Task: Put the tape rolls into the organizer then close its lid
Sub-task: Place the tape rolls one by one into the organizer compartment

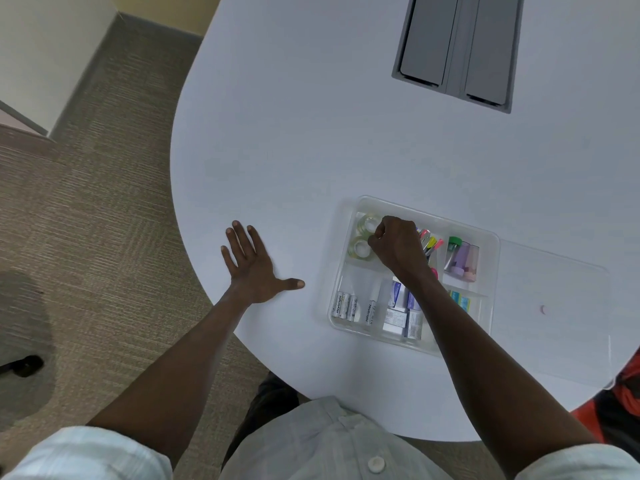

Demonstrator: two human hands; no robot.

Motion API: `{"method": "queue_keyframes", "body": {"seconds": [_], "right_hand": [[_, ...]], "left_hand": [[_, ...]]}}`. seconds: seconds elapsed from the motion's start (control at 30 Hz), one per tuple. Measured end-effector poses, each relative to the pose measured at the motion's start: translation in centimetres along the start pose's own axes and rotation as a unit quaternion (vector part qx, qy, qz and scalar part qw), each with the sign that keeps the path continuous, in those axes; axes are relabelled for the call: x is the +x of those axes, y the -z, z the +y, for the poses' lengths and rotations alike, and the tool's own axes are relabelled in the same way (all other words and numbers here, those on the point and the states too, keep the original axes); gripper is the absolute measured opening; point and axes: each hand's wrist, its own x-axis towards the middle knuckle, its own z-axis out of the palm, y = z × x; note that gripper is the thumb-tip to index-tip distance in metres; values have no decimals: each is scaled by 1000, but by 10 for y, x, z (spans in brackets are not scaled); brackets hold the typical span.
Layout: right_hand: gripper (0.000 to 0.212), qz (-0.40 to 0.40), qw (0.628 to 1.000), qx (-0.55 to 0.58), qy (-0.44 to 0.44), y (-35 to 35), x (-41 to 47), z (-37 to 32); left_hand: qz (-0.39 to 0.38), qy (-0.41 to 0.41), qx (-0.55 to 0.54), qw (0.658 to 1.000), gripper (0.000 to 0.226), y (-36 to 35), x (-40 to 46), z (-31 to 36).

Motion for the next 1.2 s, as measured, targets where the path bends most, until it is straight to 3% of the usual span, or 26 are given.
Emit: {"method": "queue_keyframes", "body": {"seconds": [0.3,0.57,0.73,1.2], "right_hand": [[15,101,992,61,-46,11,-6,11],[37,3,997,40,-73,10,0,-2],[52,-73,984,94,-129,7,3,-18],[57,-48,980,142,-128,-2,5,-8]], "left_hand": [[-7,2,3,1000,164,2,-1,2],[-10,6,2,1000,164,2,-1,2],[-12,2,0,1000,164,2,-2,2],[-1,-2,11,1000,165,-3,3,-2]]}}
